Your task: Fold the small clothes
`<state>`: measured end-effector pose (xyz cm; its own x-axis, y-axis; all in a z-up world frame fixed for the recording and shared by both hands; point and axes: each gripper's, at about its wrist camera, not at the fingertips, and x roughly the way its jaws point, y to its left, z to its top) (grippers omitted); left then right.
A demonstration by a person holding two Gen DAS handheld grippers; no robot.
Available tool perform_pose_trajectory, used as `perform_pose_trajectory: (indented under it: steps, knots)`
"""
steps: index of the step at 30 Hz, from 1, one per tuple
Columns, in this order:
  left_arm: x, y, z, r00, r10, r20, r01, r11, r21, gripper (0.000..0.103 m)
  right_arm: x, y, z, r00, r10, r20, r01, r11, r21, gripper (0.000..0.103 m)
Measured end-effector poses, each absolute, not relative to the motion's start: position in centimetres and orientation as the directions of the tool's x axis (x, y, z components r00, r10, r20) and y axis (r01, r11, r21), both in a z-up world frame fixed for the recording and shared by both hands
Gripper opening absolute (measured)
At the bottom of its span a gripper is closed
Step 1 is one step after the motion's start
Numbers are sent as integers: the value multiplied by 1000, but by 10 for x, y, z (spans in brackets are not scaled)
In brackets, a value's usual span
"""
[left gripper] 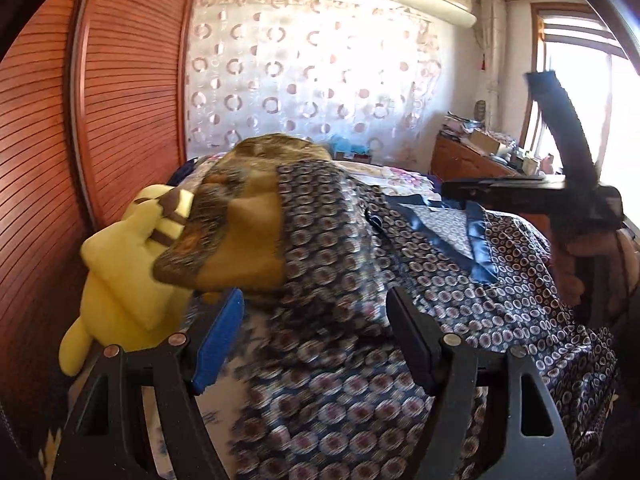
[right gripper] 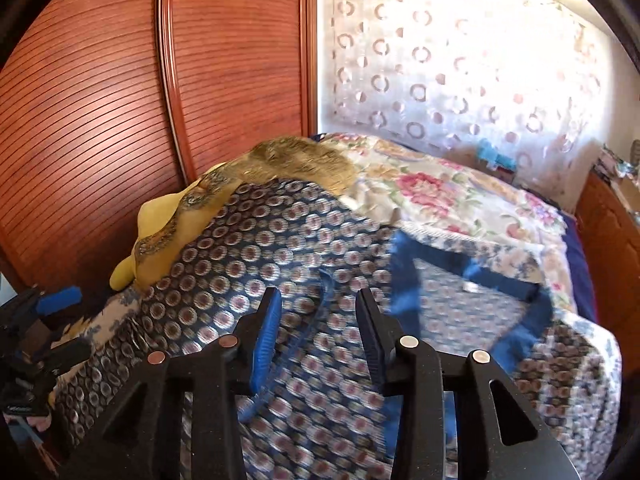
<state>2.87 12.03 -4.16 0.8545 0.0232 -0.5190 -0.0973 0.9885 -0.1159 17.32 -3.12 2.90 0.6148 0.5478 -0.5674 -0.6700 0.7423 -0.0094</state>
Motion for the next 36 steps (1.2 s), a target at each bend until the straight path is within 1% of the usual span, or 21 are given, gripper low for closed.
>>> perform_pose_trajectory:
  steps: [2,4,6,7,11,15,21,30,36]
  knots:
    - [40,110,-42,848,10,-530,-80,991,-109,75,165,-47,37,628,544,-556,-663,749,-16,45]
    - [52,100,-43,841,-15,-541,-56,992,-115,75,163,-63,41,639,538,-549,-654,757,-19,55]
    - [65,90,-44,830,-33,-557,-36,993,-112,75,158,-84,45,655,523,-545,-635,772,-23,62]
    - [71,84,-45,823,-39,-567,-26,994,-106,75,156,-93,44,662,514,-545,-625,780,-23,63]
    - [96,61,-53,786,-79,-613,21,995,-101,75,147,-128,41,686,472,-553,-576,818,-16,63]
    - [110,42,-56,761,-116,-638,55,992,-115,75,133,-163,38,695,445,-565,-538,843,2,63]
    - [117,17,-50,759,-139,-635,101,990,-96,75,112,-217,34,716,408,-566,-466,883,47,63]
    - [129,-18,-36,748,-192,-636,169,981,-97,75,79,-291,36,773,283,-568,-331,943,20,63]
    - [133,-40,-30,745,-232,-626,217,971,-101,75,75,-327,12,753,224,-619,-242,969,56,63]
